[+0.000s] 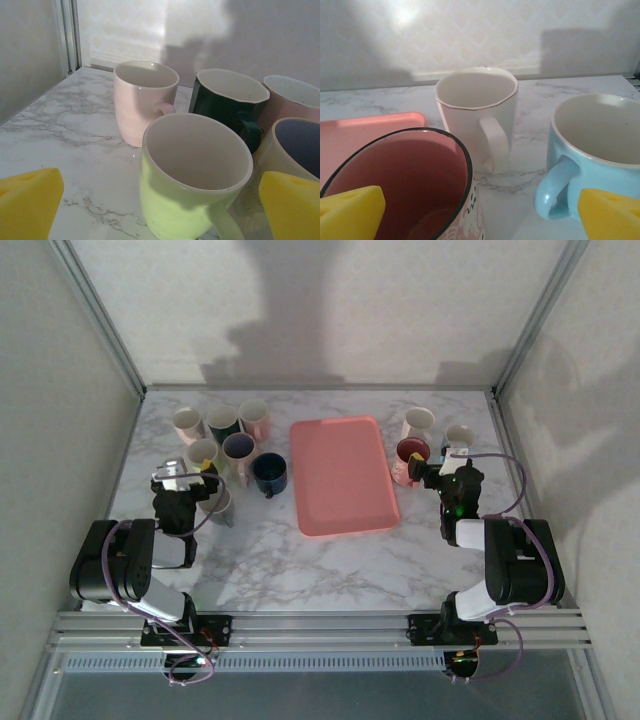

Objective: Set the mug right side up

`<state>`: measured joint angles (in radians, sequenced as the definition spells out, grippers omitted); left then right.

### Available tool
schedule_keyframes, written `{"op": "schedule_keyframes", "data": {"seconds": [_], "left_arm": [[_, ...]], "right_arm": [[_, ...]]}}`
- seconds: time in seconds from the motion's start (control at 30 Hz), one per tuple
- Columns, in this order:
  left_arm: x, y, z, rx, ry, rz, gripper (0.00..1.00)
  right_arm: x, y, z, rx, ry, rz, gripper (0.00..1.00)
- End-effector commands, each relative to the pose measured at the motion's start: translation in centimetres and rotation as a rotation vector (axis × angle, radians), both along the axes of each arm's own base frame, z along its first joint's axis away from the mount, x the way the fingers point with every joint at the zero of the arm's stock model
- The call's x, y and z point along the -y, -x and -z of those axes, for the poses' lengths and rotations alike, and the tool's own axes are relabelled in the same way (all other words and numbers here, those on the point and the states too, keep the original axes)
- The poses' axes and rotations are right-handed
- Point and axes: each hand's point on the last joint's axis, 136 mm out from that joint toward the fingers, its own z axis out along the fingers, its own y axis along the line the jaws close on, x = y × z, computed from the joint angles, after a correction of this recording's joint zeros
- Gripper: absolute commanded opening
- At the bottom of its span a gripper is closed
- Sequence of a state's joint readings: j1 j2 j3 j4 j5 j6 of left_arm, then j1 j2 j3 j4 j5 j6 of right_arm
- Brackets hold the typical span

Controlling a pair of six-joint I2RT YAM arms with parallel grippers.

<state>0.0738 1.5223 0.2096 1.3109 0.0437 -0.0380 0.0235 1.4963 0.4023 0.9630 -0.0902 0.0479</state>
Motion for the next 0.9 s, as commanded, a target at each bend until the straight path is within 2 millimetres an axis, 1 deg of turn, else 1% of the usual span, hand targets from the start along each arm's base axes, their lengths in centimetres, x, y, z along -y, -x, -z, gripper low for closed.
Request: {"op": "schedule_keyframes", "data": {"seconds": [0.0, 0.87], "left_arm": [[-0.14, -0.24, 0.45, -0.016, 0.013, -0.016, 0.99], [-0.12, -0.25, 0.45, -0.016, 0.013, -0.016, 0.99]], "right_arm": [[0.24, 1.27, 5.12, -0.185, 0.050, 0.008, 0.99], [0.22, 1.27, 5.18, -0.188, 0.055, 0.012, 0.99]]}}
